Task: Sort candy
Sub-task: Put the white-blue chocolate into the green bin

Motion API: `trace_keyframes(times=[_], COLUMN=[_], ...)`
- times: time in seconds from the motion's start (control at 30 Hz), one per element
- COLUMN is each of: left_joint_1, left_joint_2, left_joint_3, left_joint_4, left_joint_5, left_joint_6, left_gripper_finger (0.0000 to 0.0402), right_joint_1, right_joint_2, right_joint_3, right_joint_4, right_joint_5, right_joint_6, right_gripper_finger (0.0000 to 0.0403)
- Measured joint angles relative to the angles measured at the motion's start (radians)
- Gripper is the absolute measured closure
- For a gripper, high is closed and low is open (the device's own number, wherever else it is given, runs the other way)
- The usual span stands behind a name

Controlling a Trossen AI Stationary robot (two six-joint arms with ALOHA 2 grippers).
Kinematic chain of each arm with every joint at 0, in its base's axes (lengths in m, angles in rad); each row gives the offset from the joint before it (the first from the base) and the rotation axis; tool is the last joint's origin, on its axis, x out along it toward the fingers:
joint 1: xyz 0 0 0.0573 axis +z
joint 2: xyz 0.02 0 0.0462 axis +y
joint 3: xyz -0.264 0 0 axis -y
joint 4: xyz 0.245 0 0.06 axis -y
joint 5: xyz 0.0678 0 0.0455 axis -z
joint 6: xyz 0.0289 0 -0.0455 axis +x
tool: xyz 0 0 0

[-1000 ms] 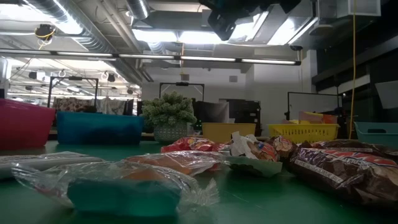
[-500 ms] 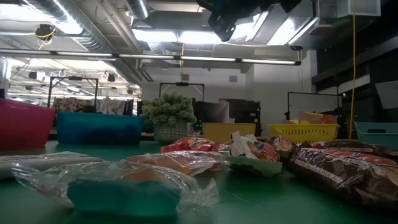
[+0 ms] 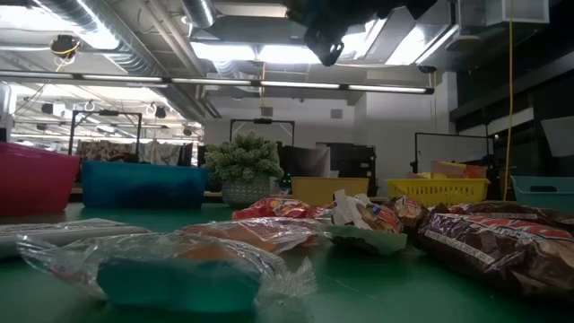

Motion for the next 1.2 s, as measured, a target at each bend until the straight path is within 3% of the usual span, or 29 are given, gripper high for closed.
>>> trace_keyframes(times=[0.17, 0.43, 0.53, 0.63, 0.77, 1.07, 1.2], left_joint_1=[0.001, -0.033, -0.050, -0.072, -0.125, -0.275, -0.333], left_joint_2=[0.000, 0.001, 0.001, 0.001, 0.001, 0.001, 0.001], left_joint_3=[0.000, 0.000, 0.000, 0.000, 0.000, 0.000, 0.000], left_joint_4=[-0.012, -0.074, -0.103, -0.120, -0.156, -0.275, -0.331], left_joint_5=[0.015, 0.162, 0.292, 0.505, 0.706, 0.740, 0.756], left_joint_6=[-0.032, -0.271, -0.402, -0.577, -0.895, -1.452, -1.602], left_gripper_finger=[0.0382, 0.0382, 0.0382, 0.0382, 0.0382, 0.0381, 0.0373], right_joint_1=[0.001, -0.001, -0.002, -0.002, -0.002, -0.001, -0.001], right_joint_2=[0.000, 0.000, 0.000, 0.000, 0.001, 0.002, 0.002], right_joint_3=[0.000, 0.000, 0.000, 0.000, 0.000, 0.000, 0.000], right_joint_4=[-0.009, -0.103, -0.167, -0.230, -0.297, -0.323, -0.322], right_joint_5=[0.101, 0.099, 0.100, 0.100, 0.119, 0.129, 0.129], right_joint_6=[-0.001, -0.003, -0.004, -0.006, -0.035, -0.038, -0.039], right_gripper_finger=[0.0172, 0.0114, 0.0110, 0.0109, 0.0109, 0.0109, 0.0109])
